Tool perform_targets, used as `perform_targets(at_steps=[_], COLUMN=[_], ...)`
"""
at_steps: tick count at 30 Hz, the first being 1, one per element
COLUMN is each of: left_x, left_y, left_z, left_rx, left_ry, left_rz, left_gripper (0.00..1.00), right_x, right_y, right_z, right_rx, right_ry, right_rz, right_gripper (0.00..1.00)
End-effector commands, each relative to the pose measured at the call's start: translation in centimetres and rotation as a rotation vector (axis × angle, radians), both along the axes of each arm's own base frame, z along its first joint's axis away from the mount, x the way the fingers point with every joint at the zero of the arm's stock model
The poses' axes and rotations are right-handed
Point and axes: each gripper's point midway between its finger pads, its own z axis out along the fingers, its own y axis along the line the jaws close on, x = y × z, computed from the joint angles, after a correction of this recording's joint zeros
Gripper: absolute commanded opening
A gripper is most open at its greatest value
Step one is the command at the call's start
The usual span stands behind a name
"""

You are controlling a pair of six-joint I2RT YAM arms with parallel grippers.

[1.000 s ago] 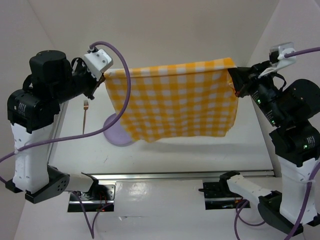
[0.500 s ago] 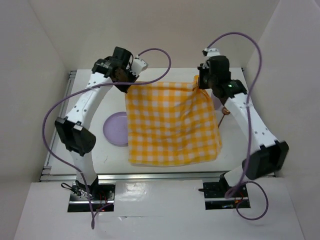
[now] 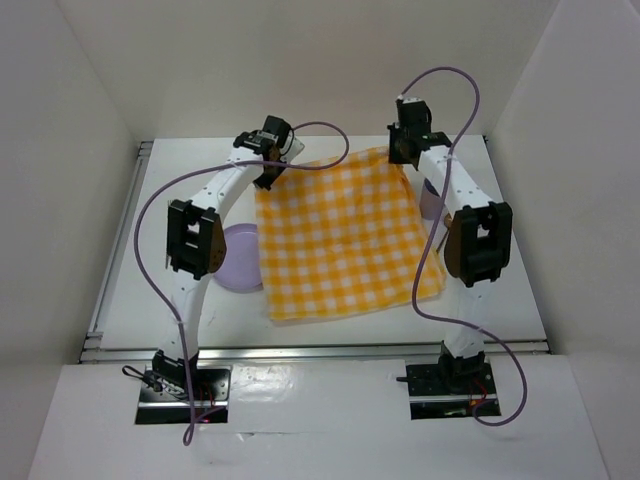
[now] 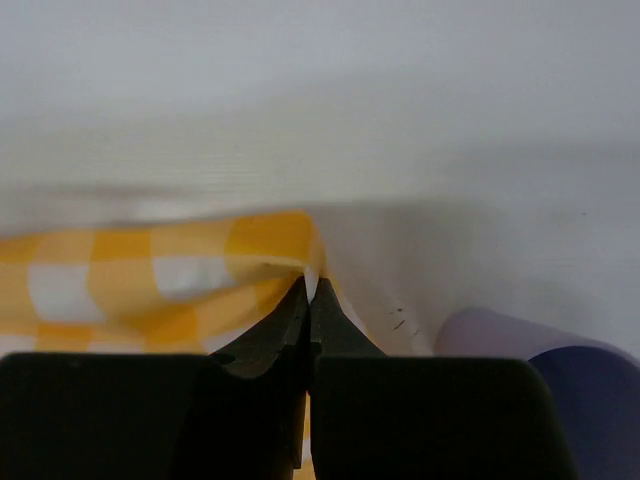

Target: Set the dinner table for one person

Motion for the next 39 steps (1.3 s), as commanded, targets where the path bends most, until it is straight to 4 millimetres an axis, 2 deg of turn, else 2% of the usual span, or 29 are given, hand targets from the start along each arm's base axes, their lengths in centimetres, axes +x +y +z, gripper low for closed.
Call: perform_targets(at_steps=[1, 2, 3, 4, 6, 7, 8, 10, 11, 12, 13, 15, 16, 18, 19, 20, 22, 23, 24, 25, 26, 28, 29, 32, 33, 35, 36, 38, 39], left_x=[2.9, 3.3, 3.5, 3.7, 4.3, 4.7, 4.7, 4.9, 4.9, 4.5, 3.9, 2.1, 0.0, -2.8, -5.6, -6.9, -8.9, -11.0, -11.5, -12.3, -13.4, -14.2, -15.1, -16.2, -15.9, -16.1, -15.9, -15.9, -15.6], left_y=[0.8, 0.9, 0.8, 1.0, 0.9, 1.1, 1.3, 1.7, 2.3, 3.2, 3.8, 5.3, 5.5, 7.1, 7.9, 7.9, 9.5, 9.5, 9.8, 10.4, 10.6, 11.3, 10.8, 10.4, 10.8, 11.9, 12.2, 13.2, 13.2], left_z=[1.4, 1.6, 1.0, 1.2, 1.8, 3.0, 4.0, 6.1, 7.6, 9.5, 10.3, 11.5, 9.0, 6.5, 4.3, 3.1, 1.7, 0.5, 0.0, -0.6, -1.8, -3.0, -3.9, -5.9, -6.2, -7.6, -7.9, -8.9, -9.0], left_rx=[0.026, 0.029, 0.030, 0.038, 0.034, 0.030, 0.032, 0.036, 0.050, 0.048, 0.034, -0.016, -0.039, -0.059, -0.058, -0.089, -0.091, -0.113, -0.127, -0.133, -0.139, -0.160, -0.206, -0.262, -0.265, -0.218, -0.203, -0.201, -0.201], left_ry=[-0.125, -0.145, -0.143, -0.155, -0.185, -0.226, -0.244, -0.299, -0.334, -0.361, -0.353, -0.322, -0.205, -0.083, 0.007, 0.052, 0.089, 0.136, 0.146, 0.168, 0.201, 0.233, 0.274, 0.343, 0.338, 0.362, 0.361, 0.379, 0.377], left_rz=[0.074, 0.081, 0.081, 0.088, 0.094, 0.115, 0.122, 0.153, 0.174, 0.192, 0.203, 0.226, 0.218, 0.234, 0.237, 0.229, 0.257, 0.254, 0.258, 0.274, 0.280, 0.311, 0.316, 0.322, 0.332, 0.351, 0.341, 0.362, 0.362], left_gripper=[0.00, 0.00, 0.00, 0.14, 0.49, 0.63, 0.80, 0.91, 0.95, 0.96, 0.96, 0.92, 0.89, 0.83, 0.76, 0.73, 0.71, 0.71, 0.70, 0.70, 0.70, 0.70, 0.70, 0.68, 0.68, 0.67, 0.65, 0.54, 0.48], right_x=[2.6, 2.9, 3.2, 3.6, 3.9, 4.1, 4.0, 3.6, 3.0, 2.5, 1.6, 0.2, -0.5, -2.7, -3.7, -4.9, -6.8, -8.3, -9.3, -10.0, -11.7, -13.0, -14.8, -17.0, -18.6, -19.5, -20.6, -21.5, -22.6], right_y=[-1.4, -1.6, -1.5, -1.4, -1.3, -0.9, -0.7, -0.1, 0.6, 0.8, 1.9, 2.9, 4.2, 5.2, 6.4, 6.7, 7.3, 7.6, 7.8, 7.8, 7.9, 7.7, 8.0, 7.7, 7.4, 7.3, 6.9, 6.9, 6.7], right_z=[3.5, 3.2, 3.0, 4.3, 3.6, 5.2, 5.3, 7.0, 6.6, 8.9, 7.9, 8.9, 8.6, 6.7, 5.9, 3.8, 3.5, 1.5, 1.0, 1.8, -0.4, -0.6, -2.9, -4.9, -6.7, -7.1, -8.5, -8.9, -10.4], right_rx=[-0.003, -0.003, -0.003, 0.005, 0.004, 0.033, 0.038, 0.051, 0.042, 0.049, 0.039, 0.058, 0.079, 0.092, 0.112, 0.107, 0.122, 0.128, 0.133, 0.161, 0.171, 0.200, 0.212, 0.244, 0.233, 0.263, 0.257, 0.272, 0.270], right_ry=[-0.123, -0.125, -0.125, -0.154, -0.124, -0.147, -0.143, -0.174, -0.170, -0.230, -0.213, -0.228, -0.217, -0.138, -0.109, -0.052, -0.028, 0.024, 0.040, 0.021, 0.072, 0.066, 0.132, 0.192, 0.239, 0.239, 0.269, 0.265, 0.303], right_rz=[-0.100, -0.115, -0.115, -0.115, -0.120, -0.108, -0.101, -0.084, -0.079, -0.083, -0.069, -0.054, -0.036, -0.010, 0.014, 0.023, 0.038, 0.039, 0.040, 0.039, 0.038, 0.031, 0.036, 0.009, 0.001, -0.014, -0.026, -0.030, -0.039], right_gripper=[0.06, 0.11, 0.27, 0.41, 0.64, 0.69, 0.71, 0.72, 0.72, 0.73, 0.73, 0.73, 0.73, 0.73, 0.73, 0.73, 0.75, 0.75, 0.75, 0.75, 0.75, 0.75, 0.75, 0.75, 0.75, 0.75, 0.75, 0.75, 0.75])
